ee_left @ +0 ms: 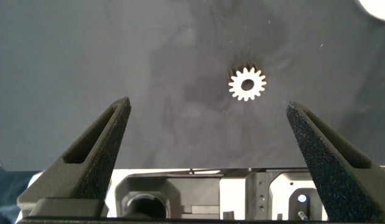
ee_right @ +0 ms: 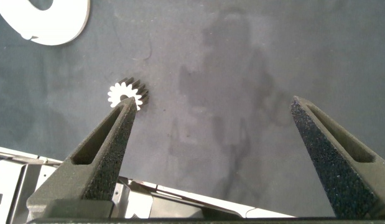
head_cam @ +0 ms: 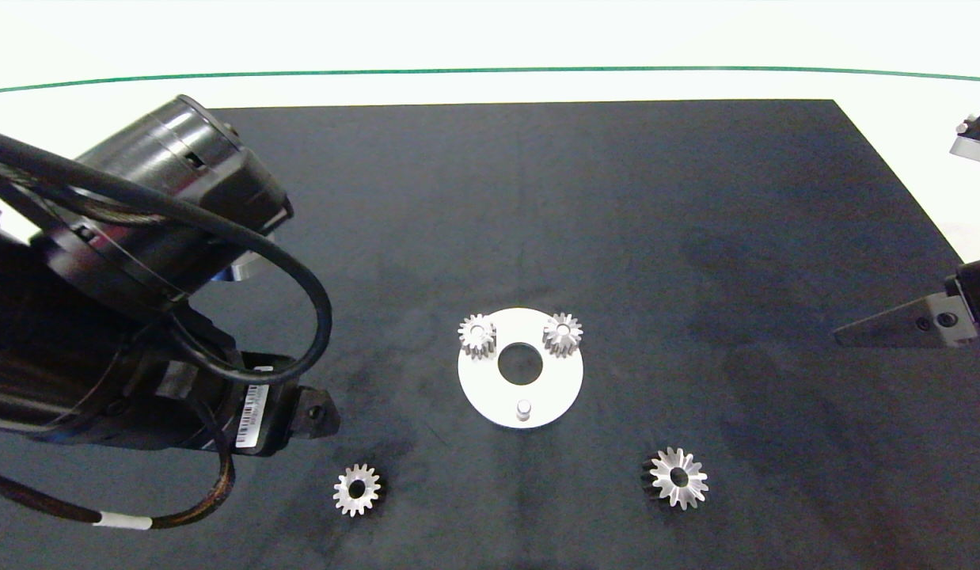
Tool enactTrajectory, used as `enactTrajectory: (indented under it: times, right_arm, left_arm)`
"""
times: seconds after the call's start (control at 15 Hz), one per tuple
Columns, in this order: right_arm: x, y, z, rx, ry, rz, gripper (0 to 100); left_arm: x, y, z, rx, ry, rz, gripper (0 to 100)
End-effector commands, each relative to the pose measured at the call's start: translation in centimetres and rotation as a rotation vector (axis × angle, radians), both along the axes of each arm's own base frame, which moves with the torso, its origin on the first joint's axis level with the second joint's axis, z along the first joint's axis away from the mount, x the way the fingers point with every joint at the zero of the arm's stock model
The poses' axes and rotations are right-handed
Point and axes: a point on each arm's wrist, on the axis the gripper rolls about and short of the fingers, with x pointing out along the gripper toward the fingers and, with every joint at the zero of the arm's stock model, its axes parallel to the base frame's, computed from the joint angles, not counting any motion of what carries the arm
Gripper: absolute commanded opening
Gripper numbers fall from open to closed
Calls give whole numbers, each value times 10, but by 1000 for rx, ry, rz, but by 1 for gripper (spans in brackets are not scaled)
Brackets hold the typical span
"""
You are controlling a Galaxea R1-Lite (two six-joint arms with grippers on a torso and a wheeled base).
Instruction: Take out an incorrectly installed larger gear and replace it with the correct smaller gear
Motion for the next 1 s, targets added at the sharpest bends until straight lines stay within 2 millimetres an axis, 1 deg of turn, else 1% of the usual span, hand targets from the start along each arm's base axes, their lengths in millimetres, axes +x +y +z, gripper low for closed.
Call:
enactTrajectory:
  times: [0.07,0.27,0.4,0.6,0.73,1.0]
  right_arm:
    - [-1,-1,0,-1,5,-3,100]
    - [-1,-1,0,1,5,-5,100]
    - [-2,-1,-1,0,5,-3,100]
    - [-1,-1,0,1,4,-1,100]
    - [-1,-1,-1,0,6,-1,100]
    - [-1,-1,-1,0,6,-1,100]
  left_arm:
    - [4,-18,-17,49,57,-26,100]
    - [2,-27,-28,80,66,-52,100]
    - [0,-30,-43,60,43,-68,100]
    - [-7,-27,-69,68,17,-76,100]
    - [-10,-24,-70,59,18,-72,100]
    - [-6,-28,-75,5,0,-16,100]
